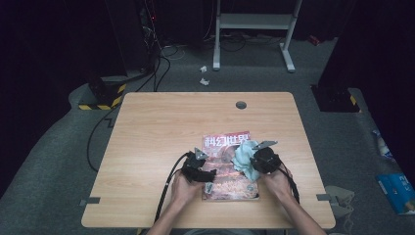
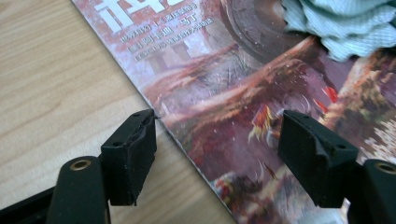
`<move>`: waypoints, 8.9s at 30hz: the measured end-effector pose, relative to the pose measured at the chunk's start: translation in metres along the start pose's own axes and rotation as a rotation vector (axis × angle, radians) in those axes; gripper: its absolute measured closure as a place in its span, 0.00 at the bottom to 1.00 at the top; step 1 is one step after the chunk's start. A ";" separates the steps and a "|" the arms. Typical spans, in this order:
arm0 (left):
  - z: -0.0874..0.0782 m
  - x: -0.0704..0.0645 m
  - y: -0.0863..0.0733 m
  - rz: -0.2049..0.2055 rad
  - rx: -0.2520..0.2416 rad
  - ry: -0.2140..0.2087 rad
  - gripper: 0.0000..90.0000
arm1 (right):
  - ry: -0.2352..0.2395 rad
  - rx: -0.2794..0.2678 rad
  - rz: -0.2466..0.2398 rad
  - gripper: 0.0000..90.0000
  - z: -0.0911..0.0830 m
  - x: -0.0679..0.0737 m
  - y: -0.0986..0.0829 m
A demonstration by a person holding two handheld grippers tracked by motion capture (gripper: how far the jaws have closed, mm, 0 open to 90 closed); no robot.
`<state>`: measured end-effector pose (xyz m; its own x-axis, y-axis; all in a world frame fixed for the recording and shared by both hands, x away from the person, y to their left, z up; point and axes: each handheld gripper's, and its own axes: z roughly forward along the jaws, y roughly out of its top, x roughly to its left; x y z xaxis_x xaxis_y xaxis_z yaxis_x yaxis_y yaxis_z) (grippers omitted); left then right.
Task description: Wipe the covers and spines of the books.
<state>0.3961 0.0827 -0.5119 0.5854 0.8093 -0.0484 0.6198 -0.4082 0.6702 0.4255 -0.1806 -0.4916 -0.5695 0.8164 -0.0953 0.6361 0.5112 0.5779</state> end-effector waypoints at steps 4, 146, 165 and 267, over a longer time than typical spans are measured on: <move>0.005 0.003 0.001 -0.033 -0.013 -0.032 0.32 | 0.034 0.008 0.088 0.74 0.004 -0.011 0.003; -0.002 0.000 -0.008 -0.020 -0.015 -0.023 0.26 | 0.013 -0.024 -0.028 0.94 -0.019 0.007 0.002; 0.000 0.001 -0.004 -0.008 0.007 -0.033 0.23 | 0.114 0.048 -0.132 0.94 0.031 0.061 0.054; -0.001 0.004 -0.011 -0.017 -0.021 -0.014 0.16 | 0.023 0.173 -0.089 0.94 0.047 0.030 0.084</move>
<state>0.3912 0.0905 -0.5187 0.5817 0.8104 -0.0702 0.6189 -0.3850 0.6847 0.4864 -0.1006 -0.4842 -0.6381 0.7606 -0.1197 0.6618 0.6213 0.4195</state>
